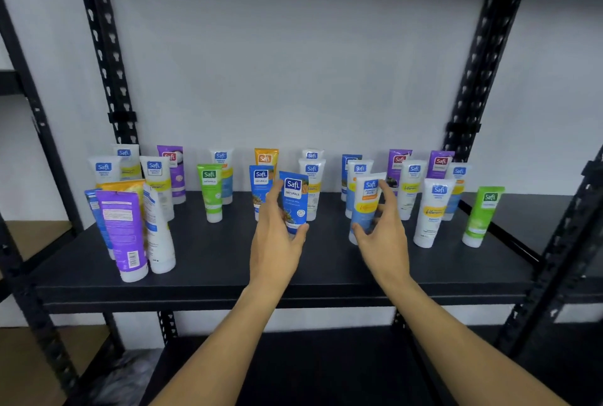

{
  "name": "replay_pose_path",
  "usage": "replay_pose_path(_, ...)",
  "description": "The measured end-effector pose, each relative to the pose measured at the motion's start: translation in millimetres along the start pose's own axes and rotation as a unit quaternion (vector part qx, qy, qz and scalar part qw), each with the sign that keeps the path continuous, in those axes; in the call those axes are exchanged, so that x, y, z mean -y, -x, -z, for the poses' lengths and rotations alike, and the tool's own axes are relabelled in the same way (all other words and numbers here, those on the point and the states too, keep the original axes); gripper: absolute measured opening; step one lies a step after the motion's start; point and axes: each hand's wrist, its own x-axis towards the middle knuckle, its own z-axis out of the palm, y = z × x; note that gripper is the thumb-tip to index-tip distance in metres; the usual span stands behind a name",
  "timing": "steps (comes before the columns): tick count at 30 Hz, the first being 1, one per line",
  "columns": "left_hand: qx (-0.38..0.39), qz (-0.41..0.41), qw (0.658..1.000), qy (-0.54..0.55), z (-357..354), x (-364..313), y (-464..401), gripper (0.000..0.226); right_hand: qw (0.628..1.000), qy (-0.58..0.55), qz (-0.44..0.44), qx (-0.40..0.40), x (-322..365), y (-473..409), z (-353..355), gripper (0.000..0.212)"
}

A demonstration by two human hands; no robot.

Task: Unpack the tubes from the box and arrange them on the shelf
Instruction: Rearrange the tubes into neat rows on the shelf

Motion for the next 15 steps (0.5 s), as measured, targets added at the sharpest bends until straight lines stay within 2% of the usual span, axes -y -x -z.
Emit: replay_pose_path(15,-0.030,-0.007,0.997,-0.066,-27,0,1,0.096,0.997,0.071,0.006,-0.001,-19,-1,2,0.091)
